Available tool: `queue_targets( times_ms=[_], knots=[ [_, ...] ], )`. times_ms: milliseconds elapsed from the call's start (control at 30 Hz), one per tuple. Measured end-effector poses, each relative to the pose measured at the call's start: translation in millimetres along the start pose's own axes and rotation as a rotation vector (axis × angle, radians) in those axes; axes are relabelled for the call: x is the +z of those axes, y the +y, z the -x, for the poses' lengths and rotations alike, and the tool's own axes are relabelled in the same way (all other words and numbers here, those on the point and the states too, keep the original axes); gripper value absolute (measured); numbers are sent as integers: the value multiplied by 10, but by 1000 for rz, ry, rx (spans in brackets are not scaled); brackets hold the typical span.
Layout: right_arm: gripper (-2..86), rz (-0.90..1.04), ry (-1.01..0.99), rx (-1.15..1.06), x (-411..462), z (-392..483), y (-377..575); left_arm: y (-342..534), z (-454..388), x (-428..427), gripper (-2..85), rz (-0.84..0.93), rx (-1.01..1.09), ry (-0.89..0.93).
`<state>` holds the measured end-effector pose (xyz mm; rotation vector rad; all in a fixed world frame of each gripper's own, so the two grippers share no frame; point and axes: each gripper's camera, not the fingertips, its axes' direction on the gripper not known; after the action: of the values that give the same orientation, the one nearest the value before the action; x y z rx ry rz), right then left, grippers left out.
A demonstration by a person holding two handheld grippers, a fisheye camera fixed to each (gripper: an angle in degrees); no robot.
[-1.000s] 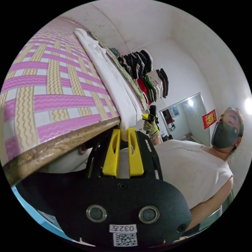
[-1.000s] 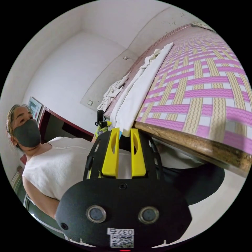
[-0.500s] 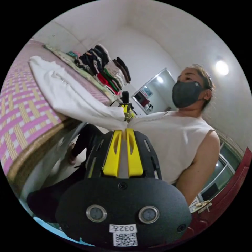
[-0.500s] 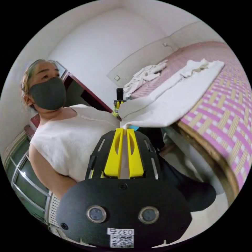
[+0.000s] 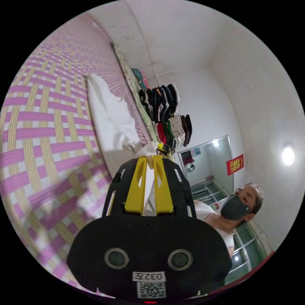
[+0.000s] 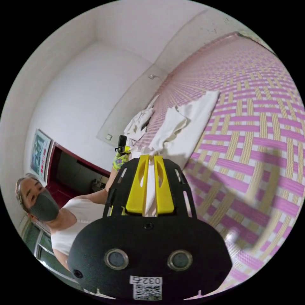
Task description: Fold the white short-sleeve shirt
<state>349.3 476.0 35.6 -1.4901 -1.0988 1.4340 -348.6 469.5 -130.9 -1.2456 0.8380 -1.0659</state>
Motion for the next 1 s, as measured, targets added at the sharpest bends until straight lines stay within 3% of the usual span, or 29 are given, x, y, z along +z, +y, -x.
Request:
queue_targets(
  times_ms=[100, 233, 400, 633, 833, 1000],
  knots=[
    [56, -7, 39, 55, 102, -89, -13, -28, 240, 16, 33, -7, -71, -7],
    [73, -83, 95, 35, 60, 69, 123, 44, 197, -71, 46, -88, -7, 35],
    [63, 70, 153, -75, 489, 378, 44, -88, 99, 94, 41, -54, 5, -111],
    [59, 135, 277, -37, 852, 440, 58, -138, 80, 324, 25, -56, -54, -276],
    [81, -6, 201, -203, 608, 938, 741, 490, -482, 310, 47, -99, 168, -262],
    [83, -9, 249, -284, 621, 1141, 1599, 1390, -867, 515, 87, -39, 319, -449]
  ],
)
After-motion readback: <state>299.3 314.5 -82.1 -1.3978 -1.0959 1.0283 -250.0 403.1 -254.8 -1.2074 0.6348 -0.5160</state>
